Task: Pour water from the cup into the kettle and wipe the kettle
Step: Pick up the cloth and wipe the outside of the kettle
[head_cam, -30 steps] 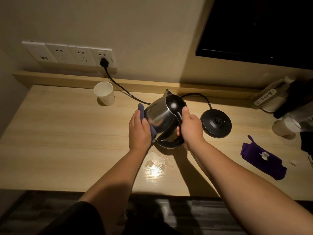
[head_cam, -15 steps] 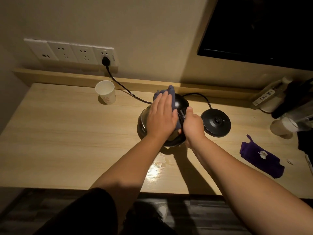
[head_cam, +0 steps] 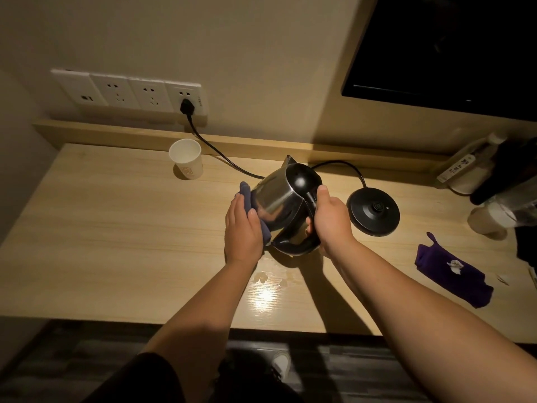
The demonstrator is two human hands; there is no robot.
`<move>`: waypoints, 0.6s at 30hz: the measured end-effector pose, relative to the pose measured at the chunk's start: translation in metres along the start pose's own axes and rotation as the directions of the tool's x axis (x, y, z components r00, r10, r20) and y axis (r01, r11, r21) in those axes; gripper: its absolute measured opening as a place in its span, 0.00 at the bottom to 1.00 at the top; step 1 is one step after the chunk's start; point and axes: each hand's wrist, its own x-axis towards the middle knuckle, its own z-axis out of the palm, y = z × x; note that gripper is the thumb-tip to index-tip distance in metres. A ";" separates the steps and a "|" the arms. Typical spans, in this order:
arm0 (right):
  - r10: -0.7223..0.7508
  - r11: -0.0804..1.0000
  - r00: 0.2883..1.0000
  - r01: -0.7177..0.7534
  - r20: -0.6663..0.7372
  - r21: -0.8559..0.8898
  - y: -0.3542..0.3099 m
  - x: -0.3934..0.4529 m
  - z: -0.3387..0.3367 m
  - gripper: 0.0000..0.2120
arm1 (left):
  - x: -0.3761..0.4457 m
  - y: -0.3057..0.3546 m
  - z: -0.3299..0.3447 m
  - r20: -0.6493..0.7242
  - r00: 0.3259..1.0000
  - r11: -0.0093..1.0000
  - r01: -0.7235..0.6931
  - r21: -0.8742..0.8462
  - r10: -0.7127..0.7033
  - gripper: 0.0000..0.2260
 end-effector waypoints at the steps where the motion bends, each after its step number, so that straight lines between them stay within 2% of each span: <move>1: 0.010 1.000 1.000 -0.010 0.000 0.014 0.000 0.000 -0.002 0.22 | 0.001 0.002 -0.001 -0.002 1.000 1.000 0.006 -0.008 -0.006 0.21; 10: 0.093 0.990 0.994 -0.098 0.050 0.100 0.003 0.004 -0.023 0.21 | -0.002 0.012 -0.016 0.056 0.997 0.985 0.054 -0.165 -0.045 0.17; 16: -0.001 1.000 0.997 0.003 0.078 -0.029 0.007 0.008 -0.024 0.22 | -0.020 -0.007 -0.011 0.089 0.996 0.999 -0.027 -0.028 0.029 0.21; 18: -0.043 0.994 0.995 0.052 0.090 -0.097 0.008 0.009 -0.024 0.23 | -0.011 -0.007 -0.012 0.102 0.994 0.998 -0.023 -0.056 0.028 0.20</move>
